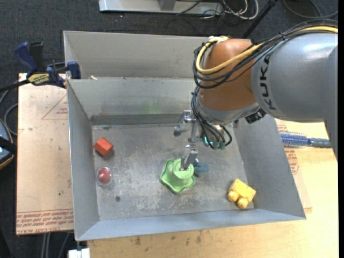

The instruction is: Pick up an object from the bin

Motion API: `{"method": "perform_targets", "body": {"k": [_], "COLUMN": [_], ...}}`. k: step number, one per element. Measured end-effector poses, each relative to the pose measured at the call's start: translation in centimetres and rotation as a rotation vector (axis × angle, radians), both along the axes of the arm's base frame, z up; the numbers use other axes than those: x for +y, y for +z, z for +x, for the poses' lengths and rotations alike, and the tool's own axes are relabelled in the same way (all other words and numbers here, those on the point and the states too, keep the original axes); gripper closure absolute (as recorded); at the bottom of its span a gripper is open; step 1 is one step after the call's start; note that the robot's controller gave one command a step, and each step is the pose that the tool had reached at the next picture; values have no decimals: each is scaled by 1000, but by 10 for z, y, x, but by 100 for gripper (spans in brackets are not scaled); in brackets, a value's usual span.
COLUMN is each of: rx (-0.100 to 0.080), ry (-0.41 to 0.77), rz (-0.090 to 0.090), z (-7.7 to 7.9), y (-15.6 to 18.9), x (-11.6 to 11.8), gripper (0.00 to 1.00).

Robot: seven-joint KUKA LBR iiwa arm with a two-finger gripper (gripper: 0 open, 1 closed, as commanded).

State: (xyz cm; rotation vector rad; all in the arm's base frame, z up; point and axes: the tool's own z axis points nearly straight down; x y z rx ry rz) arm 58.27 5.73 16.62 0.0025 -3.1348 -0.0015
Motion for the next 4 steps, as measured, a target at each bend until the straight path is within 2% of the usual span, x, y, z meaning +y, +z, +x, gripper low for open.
{"method": "perform_targets", "body": {"k": [1, 2, 3, 4], "rx": [-24, -5, -14, -12], "ry": [143, 431, 728, 728], "rz": [5, 1, 3, 0], "z": [-7, -83, -78, -78], "y": [-35, -26, -93, -90], "x": [-12, -27, -54, -56], "gripper": [0, 0, 0, 100]}}
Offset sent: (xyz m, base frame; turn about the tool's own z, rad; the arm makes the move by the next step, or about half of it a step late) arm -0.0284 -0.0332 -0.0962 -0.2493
